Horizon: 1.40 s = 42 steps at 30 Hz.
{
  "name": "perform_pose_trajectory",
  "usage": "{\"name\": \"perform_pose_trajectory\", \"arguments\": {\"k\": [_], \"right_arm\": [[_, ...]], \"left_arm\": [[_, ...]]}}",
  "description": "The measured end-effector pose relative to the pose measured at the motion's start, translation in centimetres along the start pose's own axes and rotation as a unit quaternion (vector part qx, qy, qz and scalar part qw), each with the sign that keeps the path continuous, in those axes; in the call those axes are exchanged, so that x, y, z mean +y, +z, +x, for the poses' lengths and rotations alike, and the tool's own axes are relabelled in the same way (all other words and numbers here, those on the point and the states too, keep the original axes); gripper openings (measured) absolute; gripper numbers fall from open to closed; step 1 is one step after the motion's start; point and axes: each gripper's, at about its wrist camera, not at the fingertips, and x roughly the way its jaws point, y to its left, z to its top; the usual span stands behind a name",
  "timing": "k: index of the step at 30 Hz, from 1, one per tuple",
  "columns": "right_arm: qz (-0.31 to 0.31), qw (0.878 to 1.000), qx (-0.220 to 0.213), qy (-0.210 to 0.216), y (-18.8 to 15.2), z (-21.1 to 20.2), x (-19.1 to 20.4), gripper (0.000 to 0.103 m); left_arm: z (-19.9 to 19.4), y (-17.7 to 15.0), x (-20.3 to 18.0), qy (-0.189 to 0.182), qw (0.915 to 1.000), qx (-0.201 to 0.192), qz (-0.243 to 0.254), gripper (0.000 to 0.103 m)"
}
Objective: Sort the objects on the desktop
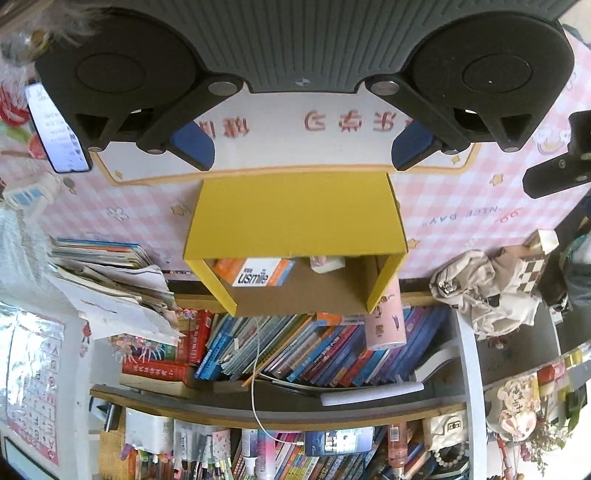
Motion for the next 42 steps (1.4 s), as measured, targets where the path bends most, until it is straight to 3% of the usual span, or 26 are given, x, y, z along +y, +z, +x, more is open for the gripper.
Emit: {"name": "perform_pose_trajectory", "arguments": {"k": [10,42], "right_arm": [[-0.005,1.0,0.004,-0.012,-1.6,-1.5,2.2,0.103],[-0.012,0.999,0.014,-0.028,-2.3,-2.1,4.3,0.103]], "left_arm": [[-1.0,-1.5,0.9,0.002,0.9998,0.019,-0.008,0.103],[-2.4,-2.2,2.5,-0.01,0.9999,0.005,-0.001,0.103]]}}
